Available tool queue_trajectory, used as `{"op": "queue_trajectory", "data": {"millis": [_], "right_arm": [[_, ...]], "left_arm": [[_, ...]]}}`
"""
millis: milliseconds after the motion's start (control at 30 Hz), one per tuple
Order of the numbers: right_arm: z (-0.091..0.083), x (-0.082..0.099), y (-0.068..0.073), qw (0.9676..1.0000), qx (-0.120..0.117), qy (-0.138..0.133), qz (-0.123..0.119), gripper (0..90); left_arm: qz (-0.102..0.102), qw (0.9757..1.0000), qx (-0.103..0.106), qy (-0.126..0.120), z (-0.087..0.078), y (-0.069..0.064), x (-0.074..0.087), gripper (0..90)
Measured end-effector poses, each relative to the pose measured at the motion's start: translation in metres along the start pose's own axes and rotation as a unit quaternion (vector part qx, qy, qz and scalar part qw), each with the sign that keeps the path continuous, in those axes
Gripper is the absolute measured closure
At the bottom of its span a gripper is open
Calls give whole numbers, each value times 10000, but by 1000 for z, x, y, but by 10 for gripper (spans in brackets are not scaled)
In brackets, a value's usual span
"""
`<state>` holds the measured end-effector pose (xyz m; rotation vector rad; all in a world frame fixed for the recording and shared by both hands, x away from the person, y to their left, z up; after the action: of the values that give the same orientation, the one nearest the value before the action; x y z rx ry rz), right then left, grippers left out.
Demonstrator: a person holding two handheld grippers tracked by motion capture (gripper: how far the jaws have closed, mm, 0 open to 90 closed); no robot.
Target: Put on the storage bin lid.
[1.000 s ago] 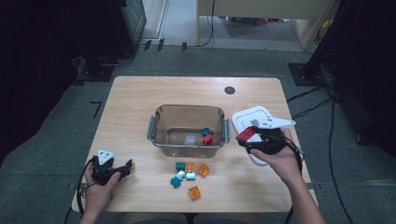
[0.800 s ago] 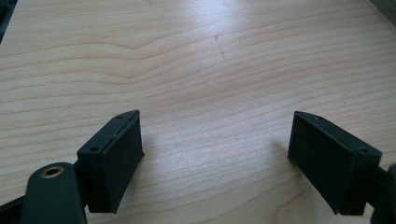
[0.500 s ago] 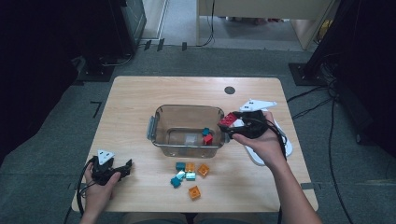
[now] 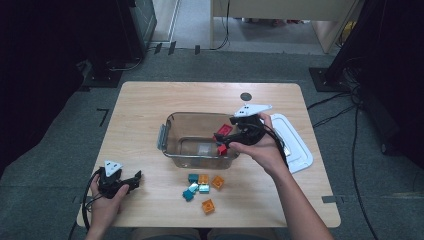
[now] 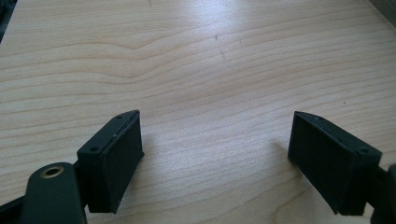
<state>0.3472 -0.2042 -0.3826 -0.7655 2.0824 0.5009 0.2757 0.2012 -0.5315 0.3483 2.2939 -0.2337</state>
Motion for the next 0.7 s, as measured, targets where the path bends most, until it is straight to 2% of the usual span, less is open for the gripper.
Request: {"op": "queue_trajectory", "data": {"millis": [100,167,300,400,500,700], "right_arm": [[-6,0,-1,10000,76,-14,-10,46],[-12,2,-3,10000,73,-44,-39,44],[-26,12,-7,9995,307,-63,-12,43],[-38,27,-12,9989,453,-133,50,65],[-50,46,-18,9977,595,-218,223,117],[-64,85,-24,9965,683,-212,439,208]], "left_arm": [[3,10000,0,0,0,0,0,176],[3,10000,1,0,0,0,0,176],[1,10000,0,-1,0,0,0,177],[3,10000,1,2,0,0,0,176],[3,10000,0,-2,0,0,0,176],[0,10000,4,5,0,0,0,176]]}}
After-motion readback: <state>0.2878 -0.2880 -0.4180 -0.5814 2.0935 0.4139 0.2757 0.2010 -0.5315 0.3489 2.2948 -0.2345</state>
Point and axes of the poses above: each handheld gripper's, and its own axes: z roughly forward along the jaws, x roughly out of its underside, y roughly to its left, the point moved 2 cm from there along z, roughly forward along the jaws, and after that the axes turned 5 degrees about x, right-handed, at the moved point
